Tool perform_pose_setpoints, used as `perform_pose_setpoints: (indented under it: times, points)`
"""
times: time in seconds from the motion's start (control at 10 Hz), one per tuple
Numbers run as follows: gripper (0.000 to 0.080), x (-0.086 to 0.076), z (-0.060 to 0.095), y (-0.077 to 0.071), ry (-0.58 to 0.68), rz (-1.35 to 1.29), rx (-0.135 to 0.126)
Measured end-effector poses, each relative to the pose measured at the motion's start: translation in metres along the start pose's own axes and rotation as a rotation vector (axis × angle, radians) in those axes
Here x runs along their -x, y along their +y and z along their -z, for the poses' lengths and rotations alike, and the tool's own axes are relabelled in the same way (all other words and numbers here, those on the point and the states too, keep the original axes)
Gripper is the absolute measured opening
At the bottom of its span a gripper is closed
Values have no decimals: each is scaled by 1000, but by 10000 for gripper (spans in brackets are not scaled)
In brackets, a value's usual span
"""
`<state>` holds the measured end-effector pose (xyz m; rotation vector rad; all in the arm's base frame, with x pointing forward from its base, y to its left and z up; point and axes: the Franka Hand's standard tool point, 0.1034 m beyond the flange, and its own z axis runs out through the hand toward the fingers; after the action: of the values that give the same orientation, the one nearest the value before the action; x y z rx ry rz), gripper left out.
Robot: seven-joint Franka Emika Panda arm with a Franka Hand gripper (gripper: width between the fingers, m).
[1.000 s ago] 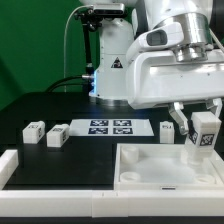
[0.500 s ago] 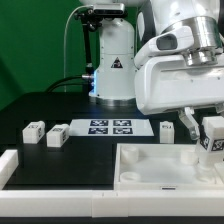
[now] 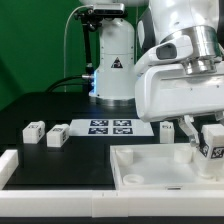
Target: Assemble one leg
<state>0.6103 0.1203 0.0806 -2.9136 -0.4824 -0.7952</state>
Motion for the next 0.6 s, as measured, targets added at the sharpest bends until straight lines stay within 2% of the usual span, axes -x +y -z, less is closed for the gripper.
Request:
perform_pose_setpoints:
  times: [0.6]
  points:
    - [291, 1, -7, 1, 101, -7, 21]
